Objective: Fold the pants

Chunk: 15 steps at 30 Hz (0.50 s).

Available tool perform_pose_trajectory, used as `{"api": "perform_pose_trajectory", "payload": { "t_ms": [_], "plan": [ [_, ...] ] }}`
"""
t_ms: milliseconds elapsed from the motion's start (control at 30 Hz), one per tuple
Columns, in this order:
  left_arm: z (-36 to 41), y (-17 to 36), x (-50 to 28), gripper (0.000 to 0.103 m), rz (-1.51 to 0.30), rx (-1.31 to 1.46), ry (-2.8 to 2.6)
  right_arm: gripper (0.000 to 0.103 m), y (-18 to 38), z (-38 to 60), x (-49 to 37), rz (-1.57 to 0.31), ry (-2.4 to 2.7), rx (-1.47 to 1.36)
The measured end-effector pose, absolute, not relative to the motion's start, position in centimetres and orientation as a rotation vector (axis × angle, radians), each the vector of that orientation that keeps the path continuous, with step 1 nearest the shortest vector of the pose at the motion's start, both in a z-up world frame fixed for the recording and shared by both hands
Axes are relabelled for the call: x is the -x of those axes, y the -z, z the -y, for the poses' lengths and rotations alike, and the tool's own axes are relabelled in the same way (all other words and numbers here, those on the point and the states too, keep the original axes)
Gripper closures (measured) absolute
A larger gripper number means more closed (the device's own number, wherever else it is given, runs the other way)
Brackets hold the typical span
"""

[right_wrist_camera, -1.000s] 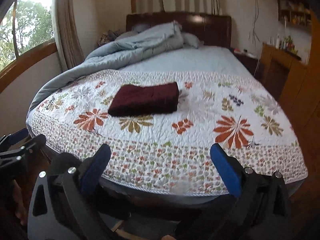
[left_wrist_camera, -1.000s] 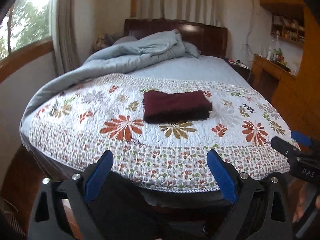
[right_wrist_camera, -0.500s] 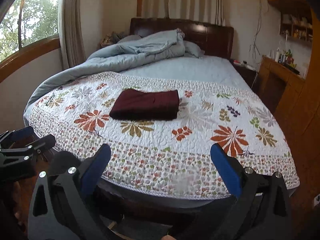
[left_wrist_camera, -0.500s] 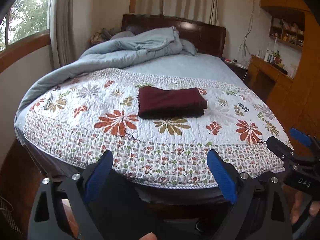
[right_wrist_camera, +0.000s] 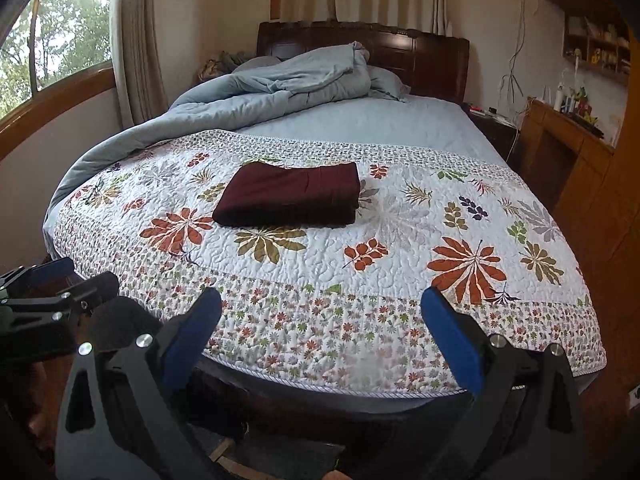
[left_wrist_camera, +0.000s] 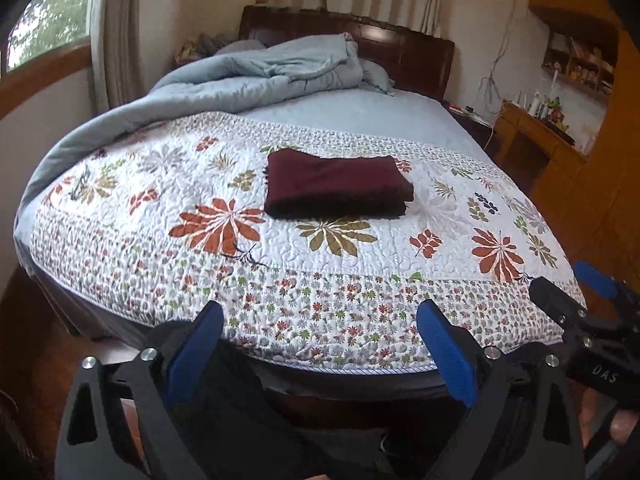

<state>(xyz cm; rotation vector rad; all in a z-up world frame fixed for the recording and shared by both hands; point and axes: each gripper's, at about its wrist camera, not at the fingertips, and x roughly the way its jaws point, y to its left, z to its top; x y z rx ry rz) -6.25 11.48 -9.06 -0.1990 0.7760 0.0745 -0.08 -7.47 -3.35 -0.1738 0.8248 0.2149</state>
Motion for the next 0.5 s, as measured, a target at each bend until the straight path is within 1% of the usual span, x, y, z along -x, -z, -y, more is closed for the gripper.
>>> {"api": "perform_pose_trajectory", "payload": {
  "t_ms": [500],
  "plan": [
    [-11.90,8.93,6.77,0.005,-0.756,0.226,-0.128,0.004,3.62,7.50,0.31,-0.829,-0.220,0.165]
  ]
}}
